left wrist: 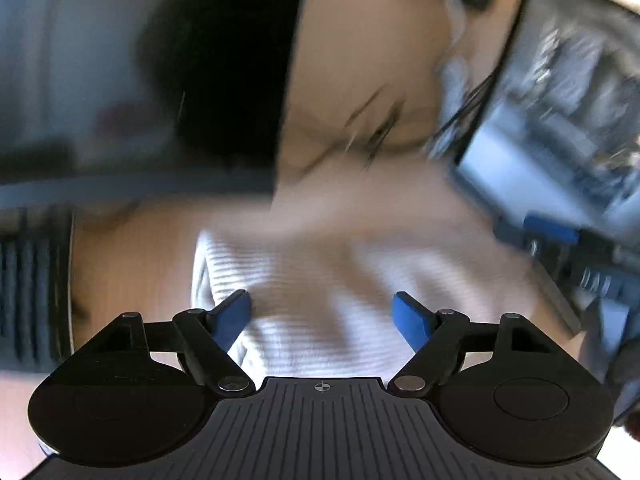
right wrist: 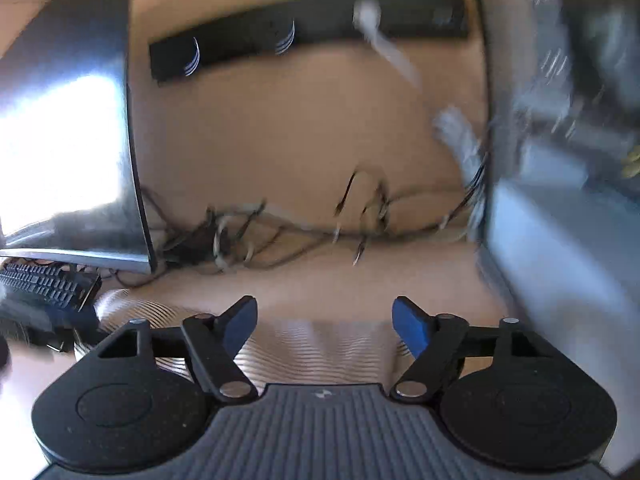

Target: Fold clothes

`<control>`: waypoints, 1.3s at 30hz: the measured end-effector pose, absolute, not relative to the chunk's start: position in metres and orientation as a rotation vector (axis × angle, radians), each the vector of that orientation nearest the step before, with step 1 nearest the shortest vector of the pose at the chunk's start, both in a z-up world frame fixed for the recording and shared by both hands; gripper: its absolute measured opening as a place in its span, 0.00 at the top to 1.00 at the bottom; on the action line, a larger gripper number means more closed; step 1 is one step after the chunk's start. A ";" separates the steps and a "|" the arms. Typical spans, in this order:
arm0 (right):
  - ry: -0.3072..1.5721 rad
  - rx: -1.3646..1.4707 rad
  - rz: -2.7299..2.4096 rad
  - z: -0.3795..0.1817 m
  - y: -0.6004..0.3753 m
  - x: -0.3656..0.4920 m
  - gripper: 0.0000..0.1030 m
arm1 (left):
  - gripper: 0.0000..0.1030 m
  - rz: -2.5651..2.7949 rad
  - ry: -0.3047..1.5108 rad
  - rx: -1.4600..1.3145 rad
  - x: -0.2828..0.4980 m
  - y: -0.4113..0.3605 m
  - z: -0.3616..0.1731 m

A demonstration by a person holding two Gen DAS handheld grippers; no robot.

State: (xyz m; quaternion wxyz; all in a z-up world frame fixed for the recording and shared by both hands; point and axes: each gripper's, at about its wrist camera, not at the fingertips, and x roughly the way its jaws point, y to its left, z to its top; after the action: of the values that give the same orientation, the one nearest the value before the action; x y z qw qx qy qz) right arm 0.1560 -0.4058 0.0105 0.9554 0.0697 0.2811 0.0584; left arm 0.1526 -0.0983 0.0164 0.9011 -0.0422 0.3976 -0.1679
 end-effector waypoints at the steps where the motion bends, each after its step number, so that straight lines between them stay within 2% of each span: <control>1: 0.626 0.173 0.106 -0.001 -0.404 0.159 0.33 | 0.21 -0.337 0.850 -0.090 0.152 -0.097 0.005; 8: 0.622 0.098 0.039 -0.018 -0.377 0.135 0.33 | 0.18 -0.338 0.895 -0.151 0.146 -0.081 -0.022; 11: 0.620 -0.006 0.025 -0.024 -0.370 0.141 0.26 | 0.16 -0.356 0.882 -0.128 0.149 -0.082 -0.022; 15: 0.637 0.008 -0.019 -0.028 -0.373 0.149 0.14 | 0.13 -0.377 0.865 -0.106 0.150 -0.085 -0.025; 20: 0.634 0.008 -0.071 -0.020 -0.372 0.142 0.13 | 0.13 -0.365 0.880 -0.119 0.148 -0.087 -0.024; 24: 0.591 -0.008 -0.086 -0.008 -0.369 0.115 0.08 | 0.13 -0.363 0.878 -0.122 0.142 -0.089 -0.025; 30: 0.653 -0.103 -0.090 -0.031 -0.365 0.099 0.06 | 0.14 -0.339 0.869 -0.164 0.131 -0.082 -0.023; 32: 0.638 -0.033 -0.091 -0.026 -0.365 0.086 0.06 | 0.14 -0.317 0.858 -0.173 0.122 -0.077 -0.015; 35: 0.606 0.072 -0.092 -0.017 -0.375 0.054 0.05 | 0.07 -0.276 0.820 -0.161 0.093 -0.071 -0.001; 37: 0.589 0.145 -0.087 -0.009 -0.369 0.032 0.00 | 0.03 -0.232 0.793 -0.148 0.065 -0.068 0.010; 39: 0.574 0.214 -0.061 -0.001 -0.354 0.006 0.00 | 0.00 -0.195 0.756 -0.165 0.030 -0.069 0.019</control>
State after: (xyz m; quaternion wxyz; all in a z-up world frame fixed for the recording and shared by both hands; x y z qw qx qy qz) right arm 0.0057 -0.3537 -0.0006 0.9531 0.1051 0.2823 -0.0301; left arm 0.0299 -0.0685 0.0191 0.9215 -0.0802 0.3679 -0.0950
